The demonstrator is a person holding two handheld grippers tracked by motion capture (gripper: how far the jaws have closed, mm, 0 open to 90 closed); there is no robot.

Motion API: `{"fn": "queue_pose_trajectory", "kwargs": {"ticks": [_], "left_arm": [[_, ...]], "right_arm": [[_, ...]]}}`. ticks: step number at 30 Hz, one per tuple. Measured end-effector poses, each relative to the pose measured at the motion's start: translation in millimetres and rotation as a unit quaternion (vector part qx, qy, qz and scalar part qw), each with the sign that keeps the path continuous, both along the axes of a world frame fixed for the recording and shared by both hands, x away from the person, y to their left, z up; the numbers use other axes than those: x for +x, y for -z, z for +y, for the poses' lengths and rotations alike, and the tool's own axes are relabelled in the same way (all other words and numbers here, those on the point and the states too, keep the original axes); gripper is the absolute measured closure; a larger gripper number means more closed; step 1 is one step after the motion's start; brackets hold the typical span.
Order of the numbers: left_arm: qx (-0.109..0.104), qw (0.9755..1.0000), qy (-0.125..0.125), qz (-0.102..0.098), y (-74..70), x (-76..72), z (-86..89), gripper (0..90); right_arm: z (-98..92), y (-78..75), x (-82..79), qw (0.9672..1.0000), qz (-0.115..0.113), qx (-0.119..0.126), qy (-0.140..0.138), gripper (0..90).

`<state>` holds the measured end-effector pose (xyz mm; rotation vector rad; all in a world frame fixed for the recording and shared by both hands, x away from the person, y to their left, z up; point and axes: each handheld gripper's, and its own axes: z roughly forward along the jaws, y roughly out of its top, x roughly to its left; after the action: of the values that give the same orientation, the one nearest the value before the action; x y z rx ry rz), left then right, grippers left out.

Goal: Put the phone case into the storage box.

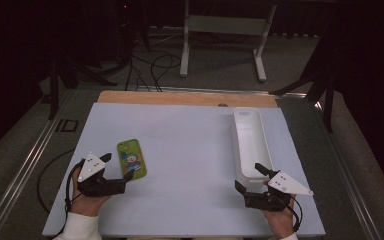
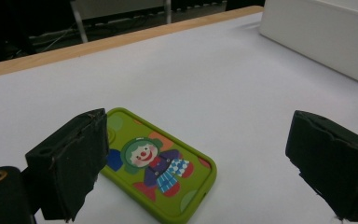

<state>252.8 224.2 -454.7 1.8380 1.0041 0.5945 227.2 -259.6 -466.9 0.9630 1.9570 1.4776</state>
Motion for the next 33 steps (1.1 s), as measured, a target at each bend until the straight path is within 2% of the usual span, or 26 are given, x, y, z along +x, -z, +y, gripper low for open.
{"fn": "queue_pose_trajectory", "kwargs": {"ticks": [7, 13, 17, 19, 23, 24, 25, 26, 33], "left_arm": [[-0.002, 1.0000, 0.007, 0.001, -1.0, 8.8, -3.4, 10.8], [0.007, 0.9998, 0.020, 0.003, 0.5, 13.4, -9.4, 16.8], [0.011, 0.9996, 0.025, 0.001, 0.8, 16.0, -12.2, 27.8], [0.008, 0.9995, 0.029, 0.002, 0.9, 17.4, -12.5, 36.7], [0.006, 0.9997, 0.023, 0.008, 1.4, 21.4, -12.7, 49.3], [0.006, 0.9995, 0.028, 0.011, 1.7, 22.9, -12.4, 53.6], [0.005, 0.9994, 0.031, 0.014, 2.2, 24.2, -12.4, 62.3], [0.002, 0.9993, 0.033, 0.018, 2.9, 25.6, -12.8, 62.3], [0.006, 0.9985, 0.033, 0.044, 8.5, 36.5, -16.6, 79.9]], "right_arm": [[0.6, 0.2, -0.5, 1.0000, 0.001, 0.000, 0.001, 8.4], [3.3, 1.1, -0.4, 1.0000, 0.000, -0.004, -0.004, 8.4], [3.5, 1.0, -0.7, 1.0000, -0.001, -0.005, -0.004, 8.4], [3.3, 0.8, -0.8, 1.0000, -0.002, -0.005, -0.004, 8.4], [3.1, 0.5, -1.3, 1.0000, -0.002, -0.004, -0.003, 8.4], [3.1, 0.4, -1.3, 1.0000, -0.004, -0.004, -0.003, 8.4], [3.1, 0.1, -1.5, 1.0000, -0.005, -0.005, -0.003, 8.4], [3.1, 0.1, -1.5, 1.0000, -0.005, -0.005, -0.003, 8.4], [3.5, 0.2, -1.6, 1.0000, -0.007, -0.006, -0.002, 8.4]]}}
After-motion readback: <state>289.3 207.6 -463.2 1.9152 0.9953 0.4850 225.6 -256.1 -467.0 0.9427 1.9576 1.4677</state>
